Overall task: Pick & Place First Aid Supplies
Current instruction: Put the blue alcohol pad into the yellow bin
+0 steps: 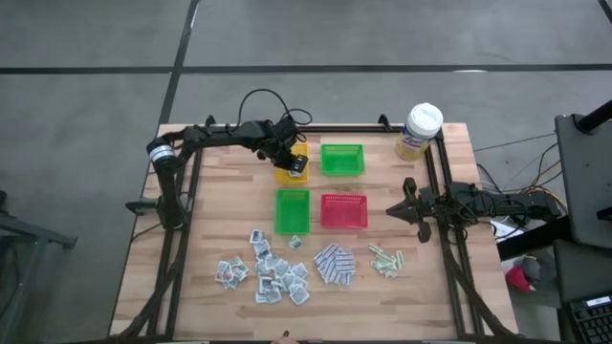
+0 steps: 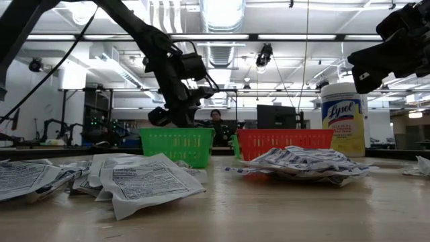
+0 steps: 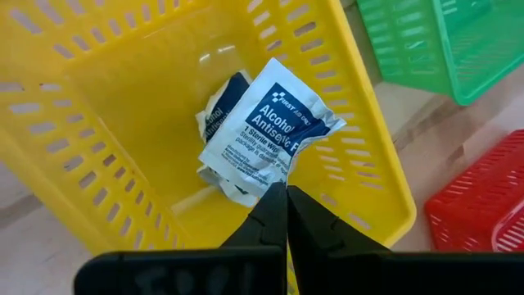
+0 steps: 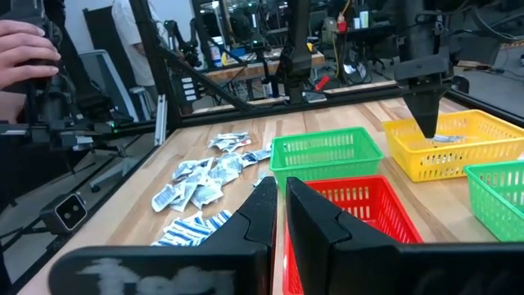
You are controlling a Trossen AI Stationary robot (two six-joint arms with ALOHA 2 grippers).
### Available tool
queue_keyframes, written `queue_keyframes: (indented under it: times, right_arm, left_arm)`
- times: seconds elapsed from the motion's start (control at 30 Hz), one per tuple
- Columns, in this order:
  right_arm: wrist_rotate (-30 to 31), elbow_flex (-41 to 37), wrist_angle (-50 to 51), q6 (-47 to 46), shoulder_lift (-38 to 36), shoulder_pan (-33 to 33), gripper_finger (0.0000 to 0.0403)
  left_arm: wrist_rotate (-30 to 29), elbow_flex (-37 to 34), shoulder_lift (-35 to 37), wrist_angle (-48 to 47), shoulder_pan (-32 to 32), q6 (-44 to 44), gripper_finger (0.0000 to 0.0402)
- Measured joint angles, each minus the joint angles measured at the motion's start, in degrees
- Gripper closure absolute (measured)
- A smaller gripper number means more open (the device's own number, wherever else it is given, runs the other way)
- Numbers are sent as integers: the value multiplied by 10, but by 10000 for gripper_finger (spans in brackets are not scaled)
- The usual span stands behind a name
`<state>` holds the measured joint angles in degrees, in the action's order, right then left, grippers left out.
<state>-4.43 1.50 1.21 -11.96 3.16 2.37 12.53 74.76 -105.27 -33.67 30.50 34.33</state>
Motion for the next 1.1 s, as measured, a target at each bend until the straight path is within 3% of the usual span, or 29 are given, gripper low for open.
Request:
queue_keyframes:
  times: [0.4,0.7,1.1]
  right_arm:
    - [0,0,0,0,0,0,374]
    - [0,0,0,0,0,0,374]
    - [0,0,0,0,0,0,374]
  left_arm:
    - [-17,1,7,-5,-1,-14,297]
    - [-22,2,74,-95,-34,-20,291]
    - [-116,-3,160,-321,-127,56,291]
